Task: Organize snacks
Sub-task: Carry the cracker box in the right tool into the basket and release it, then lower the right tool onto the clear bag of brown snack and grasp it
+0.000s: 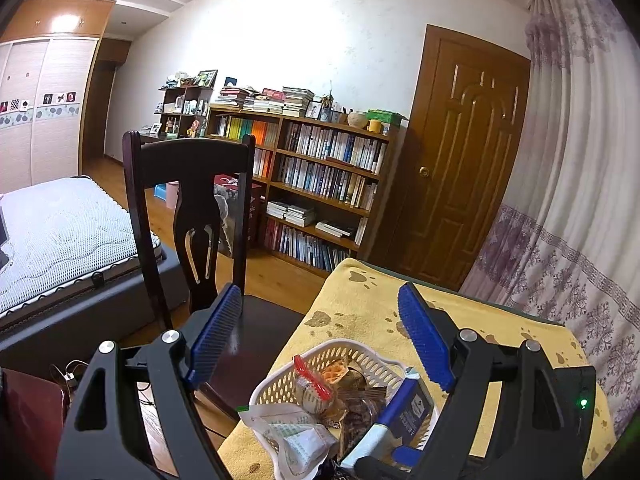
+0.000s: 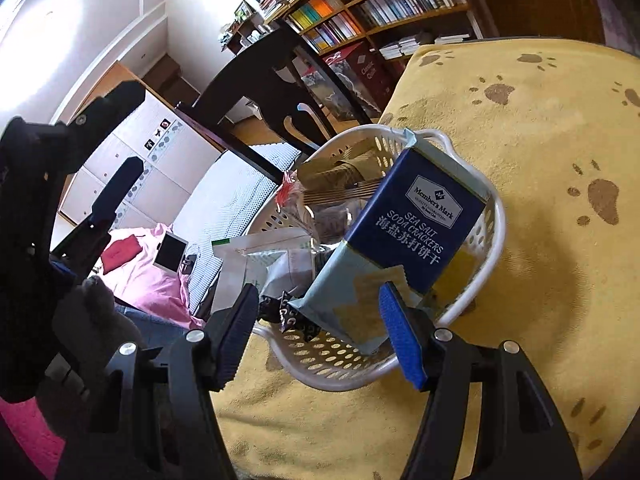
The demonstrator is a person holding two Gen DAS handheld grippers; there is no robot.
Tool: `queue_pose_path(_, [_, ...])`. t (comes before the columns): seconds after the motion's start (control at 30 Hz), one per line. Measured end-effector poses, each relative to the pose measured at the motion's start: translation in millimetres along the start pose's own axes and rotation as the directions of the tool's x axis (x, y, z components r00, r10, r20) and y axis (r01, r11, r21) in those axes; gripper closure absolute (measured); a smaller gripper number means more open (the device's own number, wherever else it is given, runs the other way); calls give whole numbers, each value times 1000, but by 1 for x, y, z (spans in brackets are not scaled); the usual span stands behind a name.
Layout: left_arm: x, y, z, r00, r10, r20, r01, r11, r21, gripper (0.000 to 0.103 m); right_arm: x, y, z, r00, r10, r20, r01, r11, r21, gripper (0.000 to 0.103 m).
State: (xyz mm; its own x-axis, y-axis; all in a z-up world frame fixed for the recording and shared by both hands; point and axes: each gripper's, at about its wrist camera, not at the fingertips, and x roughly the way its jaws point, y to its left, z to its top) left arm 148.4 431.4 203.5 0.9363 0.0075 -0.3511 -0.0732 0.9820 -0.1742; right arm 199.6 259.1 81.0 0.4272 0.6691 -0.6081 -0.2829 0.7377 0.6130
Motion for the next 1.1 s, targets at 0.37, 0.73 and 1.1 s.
queue_pose_path(0.37, [1, -14, -7, 1000, -25, -13, 25, 999, 48, 20, -56, -21, -11, 992, -38, 119, 36, 999, 17, 39])
queue_pose_path(0.73, [-4, -55, -17, 996, -83, -28, 86, 988, 131, 15, -141, -79, -50, 948, -222, 230, 206, 974, 90, 39])
queue_pose_path(1.1, [-5, -96, -32, 988, -142, -60, 152, 963, 222, 12, -211, -145, -105, 900, -360, 245, 312, 926, 213, 39])
